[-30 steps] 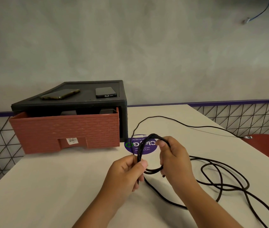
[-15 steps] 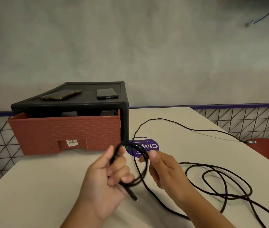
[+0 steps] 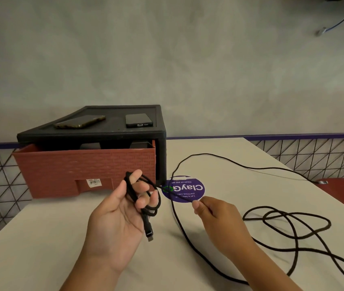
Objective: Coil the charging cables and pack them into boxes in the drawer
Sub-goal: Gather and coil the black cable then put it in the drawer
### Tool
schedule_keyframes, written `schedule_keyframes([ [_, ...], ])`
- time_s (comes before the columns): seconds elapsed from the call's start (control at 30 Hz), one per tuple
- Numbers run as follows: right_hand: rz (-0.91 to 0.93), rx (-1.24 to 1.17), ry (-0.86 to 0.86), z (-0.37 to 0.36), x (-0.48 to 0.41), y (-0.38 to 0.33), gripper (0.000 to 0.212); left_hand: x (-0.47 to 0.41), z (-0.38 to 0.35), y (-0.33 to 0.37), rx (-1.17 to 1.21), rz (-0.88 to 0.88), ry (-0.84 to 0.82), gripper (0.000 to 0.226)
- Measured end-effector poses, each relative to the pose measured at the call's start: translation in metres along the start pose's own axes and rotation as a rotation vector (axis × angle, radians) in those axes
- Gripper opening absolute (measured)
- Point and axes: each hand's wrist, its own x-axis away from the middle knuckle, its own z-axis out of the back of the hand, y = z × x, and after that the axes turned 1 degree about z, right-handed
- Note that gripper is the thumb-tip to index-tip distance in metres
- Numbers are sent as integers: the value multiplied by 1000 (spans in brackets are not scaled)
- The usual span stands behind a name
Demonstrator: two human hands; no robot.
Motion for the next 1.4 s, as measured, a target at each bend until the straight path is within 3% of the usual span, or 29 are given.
schedule_keyframes([
  [0.17, 26, 71, -44, 1, 4, -2, 39, 3, 0, -8, -179, -42, -38, 74],
  [0.27, 134, 95, -259, -2, 9, -10, 39, 3, -1, -14, -312, -103, -34, 45],
  [0.43, 286, -6, -512, -7, 17, -25, 31, 3, 8, -29, -822, -256, -106, 47],
  [0.6, 363, 1, -484, 1, 18, -26, 27, 6, 16, -39, -1471, -416, -160, 43],
  [0.73, 353, 6, -338, 10, 14, -23, 20, 2, 23, -40, -1801, -378, -130, 50],
  [0.87, 267, -42, -168, 24, 11, -18, 38, 0, 24, -39, -1622, -307, -215, 25],
  [1.03, 234, 7, 65, 34, 8, -9, 38, 8, 9, -38, -1317, -65, -365, 55],
  [1.13, 194, -52, 187, 38, 5, -1, 35, 12, 0, -33, -1126, 36, -379, 35],
  [1.2, 148, -121, 202, 38, 3, 1, 32, 13, -3, -29, -970, 123, -389, 26],
  [1.4, 107, -246, 135, 33, 3, -4, 28, 15, -1, -24, -575, 309, -352, 34],
])
